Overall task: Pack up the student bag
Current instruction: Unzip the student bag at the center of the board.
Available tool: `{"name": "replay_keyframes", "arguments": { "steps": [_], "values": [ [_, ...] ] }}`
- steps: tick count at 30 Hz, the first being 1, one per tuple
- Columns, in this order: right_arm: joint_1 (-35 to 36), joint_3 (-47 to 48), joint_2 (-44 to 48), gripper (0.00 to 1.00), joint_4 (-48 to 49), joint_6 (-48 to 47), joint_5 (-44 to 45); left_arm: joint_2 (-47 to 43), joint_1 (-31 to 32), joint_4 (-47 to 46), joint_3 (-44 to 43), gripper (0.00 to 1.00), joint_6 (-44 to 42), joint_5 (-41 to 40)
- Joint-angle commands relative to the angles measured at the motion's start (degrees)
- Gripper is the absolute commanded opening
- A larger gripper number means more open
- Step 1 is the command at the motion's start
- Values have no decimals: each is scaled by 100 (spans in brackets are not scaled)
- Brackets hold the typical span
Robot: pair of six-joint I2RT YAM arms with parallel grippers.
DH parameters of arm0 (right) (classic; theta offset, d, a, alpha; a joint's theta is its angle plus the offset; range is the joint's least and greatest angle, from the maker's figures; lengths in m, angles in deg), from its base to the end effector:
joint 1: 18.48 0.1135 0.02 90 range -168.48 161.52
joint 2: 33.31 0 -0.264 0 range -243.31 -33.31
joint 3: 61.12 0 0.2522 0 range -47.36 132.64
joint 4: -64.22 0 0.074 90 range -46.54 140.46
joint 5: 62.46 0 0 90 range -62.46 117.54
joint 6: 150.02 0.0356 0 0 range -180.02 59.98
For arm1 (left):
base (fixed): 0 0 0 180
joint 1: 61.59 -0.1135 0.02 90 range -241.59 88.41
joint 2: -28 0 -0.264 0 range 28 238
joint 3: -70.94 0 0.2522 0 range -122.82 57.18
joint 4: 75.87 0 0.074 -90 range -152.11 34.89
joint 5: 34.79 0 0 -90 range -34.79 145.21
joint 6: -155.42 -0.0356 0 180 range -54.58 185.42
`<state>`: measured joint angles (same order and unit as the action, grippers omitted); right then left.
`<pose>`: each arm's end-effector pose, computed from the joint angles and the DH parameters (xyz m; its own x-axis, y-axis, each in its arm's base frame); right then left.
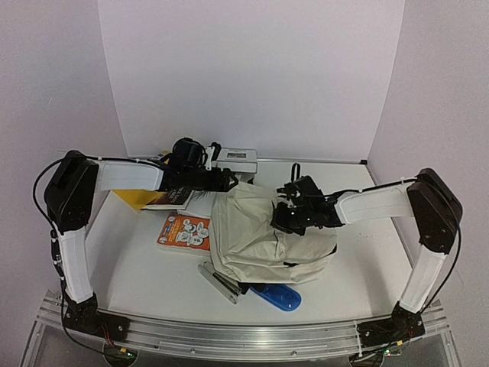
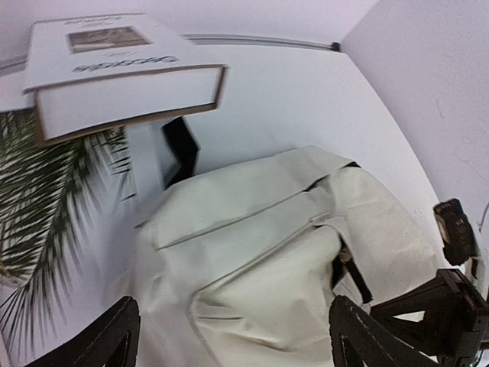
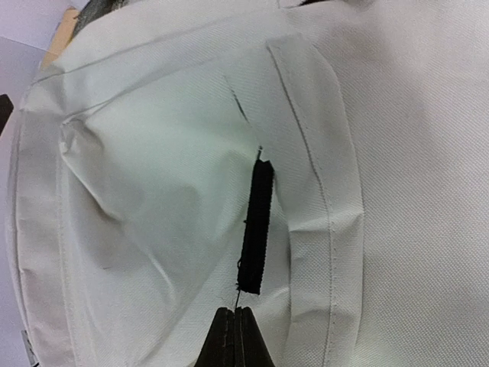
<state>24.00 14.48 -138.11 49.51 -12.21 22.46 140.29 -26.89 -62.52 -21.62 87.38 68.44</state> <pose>0.2829 0.2633 0.1698 -0.8768 0.1978 -0.4383 -0.1044 0.8114 0.5750 0.3642 -0.2621 0.2133 -0.6824 0.0297 -0.7304 0.4924 0.7572 -0.4292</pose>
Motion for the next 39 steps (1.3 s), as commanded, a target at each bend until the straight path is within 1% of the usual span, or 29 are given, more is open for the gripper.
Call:
{"name": "replay_keyframes", "arguments": {
  "steps": [1, 3, 5, 8, 10, 11, 15, 21, 24, 28, 29, 33, 39],
  "values": [
    [50, -442, 410, 0, 832, -47, -231, 73, 262, -40, -570, 86, -1007, 428],
    [50, -553, 519, 0, 962, -44, -189, 285, 273, 2, -834, 86, -1057, 708],
    [54, -732, 675, 0, 1055, -97, -94, 791, 343, 276, -1320, 85, -1135, 1174],
    [50, -819, 768, 0, 1107, -140, -69, 1233, 429, 221, -1722, 85, -1199, 1662],
    [50, -870, 790, 0, 1190, -127, -94, 1565, 473, 214, -2028, 85, -1222, 1832],
    [50, -877, 792, 0, 1205, -121, -96, 1610, 475, 220, -2066, 85, -1234, 1854],
    [50, -948, 755, 0, 1356, -83, -210, 2193, 517, 430, -2703, 86, -1334, 2143],
    [50, -960, 618, 0, 1437, -70, -289, 2654, 582, 530, -3146, 86, -1463, 2381],
    [50, -933, 510, 0, 1449, -95, -356, 2884, 590, 670, -3378, 85, -1525, 2464],
    [50, -924, 413, 0, 1479, -81, -424, 3150, 638, 948, -3700, 81, -1668, 2460],
    [50, -920, 400, 0, 1483, -79, -424, 3187, 642, 980, -3749, 79, -1690, 2459],
    [56, -920, 359, 0, 1493, -71, -419, 3281, 685, 937, -3777, 65, -1695, 2562],
    [50, -886, 255, 0, 1484, -78, -425, 3270, 740, 822, -3716, 34, -1672, 2579]
  ]
}}
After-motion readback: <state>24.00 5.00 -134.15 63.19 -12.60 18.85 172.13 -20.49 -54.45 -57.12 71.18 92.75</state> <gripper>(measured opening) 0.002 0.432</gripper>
